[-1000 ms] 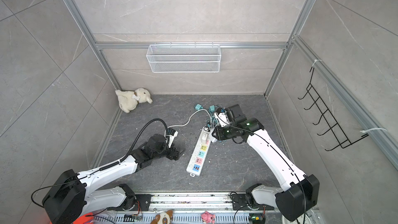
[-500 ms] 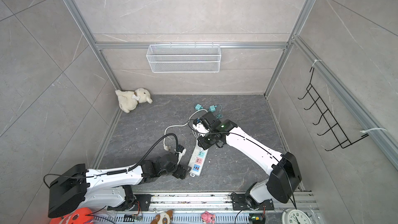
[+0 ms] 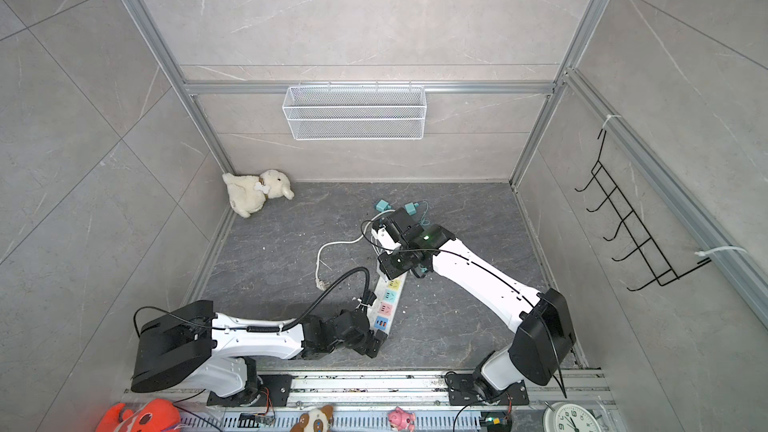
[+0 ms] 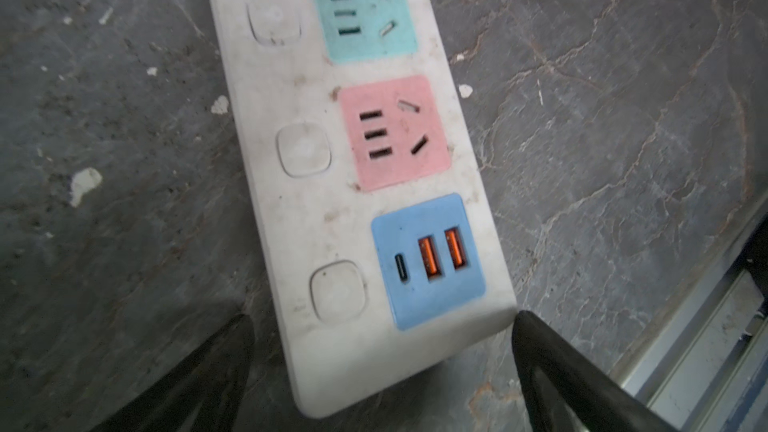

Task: Insert the plug

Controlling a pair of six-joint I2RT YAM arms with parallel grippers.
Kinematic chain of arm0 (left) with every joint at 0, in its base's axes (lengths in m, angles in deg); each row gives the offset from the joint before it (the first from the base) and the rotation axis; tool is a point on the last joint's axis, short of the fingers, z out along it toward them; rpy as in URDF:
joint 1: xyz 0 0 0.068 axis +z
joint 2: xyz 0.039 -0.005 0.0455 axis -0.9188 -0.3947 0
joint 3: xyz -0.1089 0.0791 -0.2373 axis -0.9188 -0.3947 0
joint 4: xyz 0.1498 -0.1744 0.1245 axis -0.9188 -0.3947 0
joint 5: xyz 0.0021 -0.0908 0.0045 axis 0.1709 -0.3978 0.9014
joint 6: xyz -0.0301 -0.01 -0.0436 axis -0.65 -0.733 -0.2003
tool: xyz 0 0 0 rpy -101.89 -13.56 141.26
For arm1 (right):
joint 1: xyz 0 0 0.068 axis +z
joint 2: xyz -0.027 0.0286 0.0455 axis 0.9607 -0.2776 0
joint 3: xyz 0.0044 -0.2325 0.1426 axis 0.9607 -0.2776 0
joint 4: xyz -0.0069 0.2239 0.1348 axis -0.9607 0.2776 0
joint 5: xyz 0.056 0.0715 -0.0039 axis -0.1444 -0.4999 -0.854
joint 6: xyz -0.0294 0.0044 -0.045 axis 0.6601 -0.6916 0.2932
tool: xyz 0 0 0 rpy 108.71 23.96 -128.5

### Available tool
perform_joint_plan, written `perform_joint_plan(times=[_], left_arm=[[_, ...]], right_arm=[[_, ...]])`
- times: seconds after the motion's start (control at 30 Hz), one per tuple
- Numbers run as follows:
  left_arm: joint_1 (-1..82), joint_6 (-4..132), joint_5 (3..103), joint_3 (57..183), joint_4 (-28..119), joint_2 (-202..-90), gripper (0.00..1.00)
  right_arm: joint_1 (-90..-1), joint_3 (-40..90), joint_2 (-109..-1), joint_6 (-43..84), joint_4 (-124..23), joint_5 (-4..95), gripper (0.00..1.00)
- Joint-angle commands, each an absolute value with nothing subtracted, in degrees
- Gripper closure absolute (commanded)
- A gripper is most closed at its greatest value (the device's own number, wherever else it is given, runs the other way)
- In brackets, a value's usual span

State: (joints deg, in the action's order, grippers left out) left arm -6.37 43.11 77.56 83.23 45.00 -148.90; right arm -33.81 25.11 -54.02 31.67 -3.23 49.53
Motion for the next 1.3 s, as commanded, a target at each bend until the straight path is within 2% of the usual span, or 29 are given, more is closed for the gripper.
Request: perform_joint_plan(times=[0.0, 0.3, 0.57, 0.77, 0.97, 1.27], left_arm=[[-7.11, 40.42, 82.11, 85.58, 47.31, -150.90, 0.01], [-7.98, 37.28, 86.60, 89.53, 42.92, -156.96, 0.00], [-7.68, 31.17, 96.29, 82.06, 39.60, -149.24, 0.00], [-4.75, 29.24, 97.32, 78.71, 37.89, -146.07, 0.01], [-1.13, 30.76, 97.47, 75.90, 38.48, -142.58, 0.00], [-1.10, 36.09, 95.77, 75.58, 38.55, -137.27, 0.00]], right_arm=[[-34.75, 25.87, -53.56, 30.11, -3.84, 50.18, 0.87], [-36.78, 24.73, -53.06, 30.29, -5.04, 47.56, 0.87], [-36.99, 24.90, -53.58, 31.79, -5.75, 45.33, 0.87], [-35.12, 26.52, -54.28, 34.03, -6.41, 44.34, 0.87], [-32.25, 29.46, -59.06, 32.78, -5.24, 49.16, 0.87], [-29.61, 28.64, -63.64, 26.65, -7.36, 57.54, 0.88]])
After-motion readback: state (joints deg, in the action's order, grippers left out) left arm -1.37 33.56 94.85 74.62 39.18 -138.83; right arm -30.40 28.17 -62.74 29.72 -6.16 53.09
